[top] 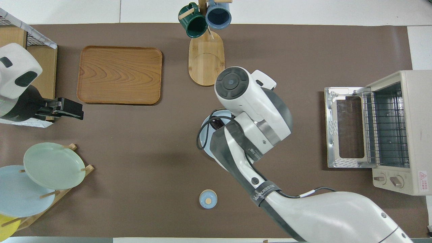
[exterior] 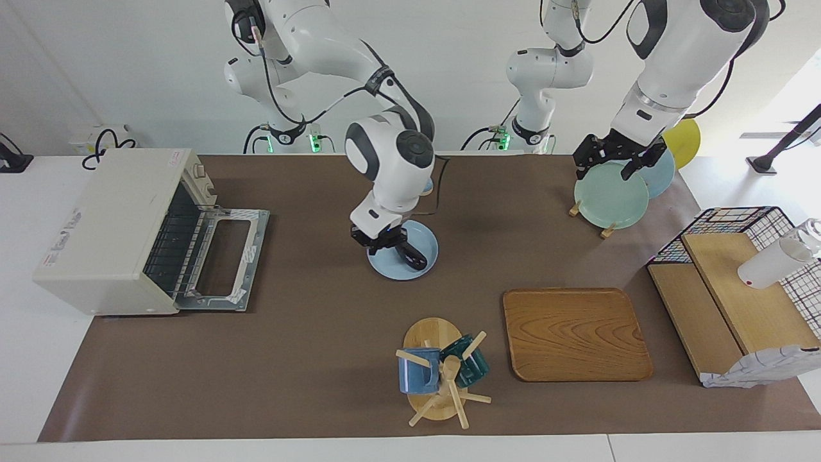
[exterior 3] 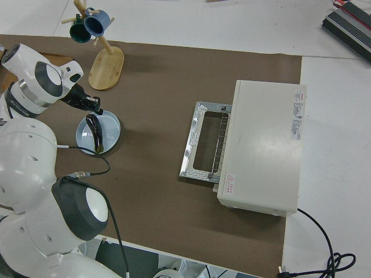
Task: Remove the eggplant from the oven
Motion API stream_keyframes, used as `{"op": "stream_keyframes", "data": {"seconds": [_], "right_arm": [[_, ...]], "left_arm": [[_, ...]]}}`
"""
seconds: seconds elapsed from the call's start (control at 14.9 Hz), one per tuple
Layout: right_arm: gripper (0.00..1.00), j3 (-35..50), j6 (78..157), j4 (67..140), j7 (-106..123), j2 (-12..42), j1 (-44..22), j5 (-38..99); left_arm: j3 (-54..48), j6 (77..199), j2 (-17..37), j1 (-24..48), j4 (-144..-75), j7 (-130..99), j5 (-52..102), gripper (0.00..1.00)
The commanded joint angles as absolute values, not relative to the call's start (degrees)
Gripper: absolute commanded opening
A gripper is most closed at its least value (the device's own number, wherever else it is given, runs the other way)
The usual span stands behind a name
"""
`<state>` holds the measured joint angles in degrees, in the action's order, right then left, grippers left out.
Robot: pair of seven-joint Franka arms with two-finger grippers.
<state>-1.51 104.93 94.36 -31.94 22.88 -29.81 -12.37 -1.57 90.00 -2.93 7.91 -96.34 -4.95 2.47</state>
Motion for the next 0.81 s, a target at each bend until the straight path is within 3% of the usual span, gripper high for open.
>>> {"op": "stream_keyframes", "data": {"seconds": [0.0, 0.13, 0.27, 0.74], "right_arm": [[0.00, -0.7, 110.0, 106.7, -30.1, 17.9, -22.3, -13.5], [0.00, -0.8, 117.3, 115.4, -29.1, 15.7, -18.7, -17.4], [0.00, -0.7, 120.3, 119.2, -29.0, 14.9, -16.4, -19.9], [0.00, -0.8, 121.9, 121.0, -26.6, 14.6, -12.7, -22.9]], "left_arm": [[-1.6, 90.6, -3.3, 7.8, -96.6, -5.1, 1.3, 1.00], [-1.6, 90.6, -3.3, 7.8, -96.6, -5.2, 1.3, 1.00], [-1.6, 90.8, -3.3, 8.2, -96.6, -6.5, 1.3, 1.00], [-2.2, 96.5, -2.6, 14.3, -97.7, -25.0, 3.6, 1.00]]}}
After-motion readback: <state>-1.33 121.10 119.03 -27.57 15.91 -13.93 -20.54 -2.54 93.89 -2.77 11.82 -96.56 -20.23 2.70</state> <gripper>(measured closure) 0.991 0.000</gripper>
